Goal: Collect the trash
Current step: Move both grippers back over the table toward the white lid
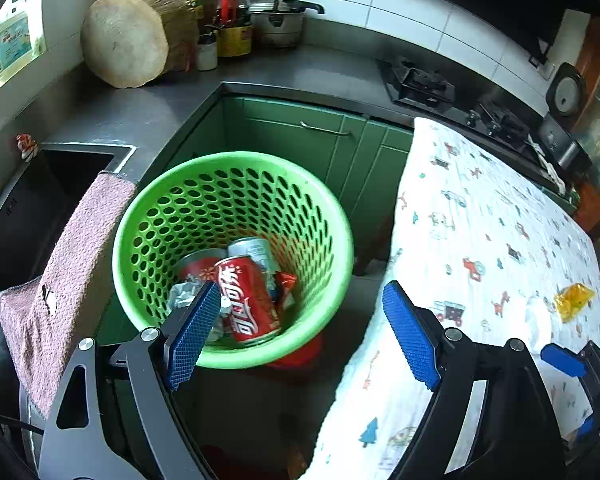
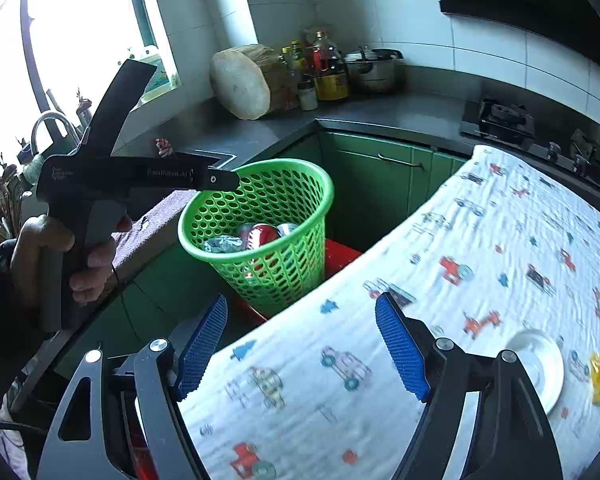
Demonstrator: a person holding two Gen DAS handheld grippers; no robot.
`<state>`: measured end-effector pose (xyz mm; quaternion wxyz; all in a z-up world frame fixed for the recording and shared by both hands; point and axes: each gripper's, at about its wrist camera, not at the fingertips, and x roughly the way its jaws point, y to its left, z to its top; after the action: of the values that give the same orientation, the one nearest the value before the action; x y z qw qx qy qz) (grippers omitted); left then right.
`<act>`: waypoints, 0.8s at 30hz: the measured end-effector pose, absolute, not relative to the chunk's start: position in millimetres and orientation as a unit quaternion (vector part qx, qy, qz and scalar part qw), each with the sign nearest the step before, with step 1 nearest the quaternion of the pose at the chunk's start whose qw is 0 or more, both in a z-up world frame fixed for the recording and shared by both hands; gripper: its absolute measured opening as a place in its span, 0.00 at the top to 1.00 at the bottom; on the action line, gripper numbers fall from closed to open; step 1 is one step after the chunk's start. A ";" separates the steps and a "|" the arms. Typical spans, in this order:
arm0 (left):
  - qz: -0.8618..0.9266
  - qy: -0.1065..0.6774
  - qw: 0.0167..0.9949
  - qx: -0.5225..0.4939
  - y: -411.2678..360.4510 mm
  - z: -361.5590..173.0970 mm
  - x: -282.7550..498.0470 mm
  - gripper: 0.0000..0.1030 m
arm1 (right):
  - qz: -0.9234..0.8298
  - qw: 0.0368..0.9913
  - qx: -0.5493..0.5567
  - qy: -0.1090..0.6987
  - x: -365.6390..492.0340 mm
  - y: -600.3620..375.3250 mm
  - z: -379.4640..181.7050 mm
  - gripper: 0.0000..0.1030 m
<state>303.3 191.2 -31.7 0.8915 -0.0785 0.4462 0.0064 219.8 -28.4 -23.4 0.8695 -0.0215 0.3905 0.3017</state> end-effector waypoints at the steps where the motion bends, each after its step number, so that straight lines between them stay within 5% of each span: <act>1: 0.000 0.444 0.893 -0.076 181.8 -28.7 301.7 0.20 | 0.294 0.873 -0.021 0.388 210.8 -40.2 -22.1 0.28; 24: -0.138 0.457 0.879 0.001 11.1 -34.1 281.9 0.16 | 0.046 0.907 0.067 0.412 161.4 -274.2 -46.9 0.27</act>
<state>281.9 11.1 -34.1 0.8787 0.0009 0.4570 -0.1380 161.4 -274.2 -46.9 0.9075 0.0674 0.4121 0.0465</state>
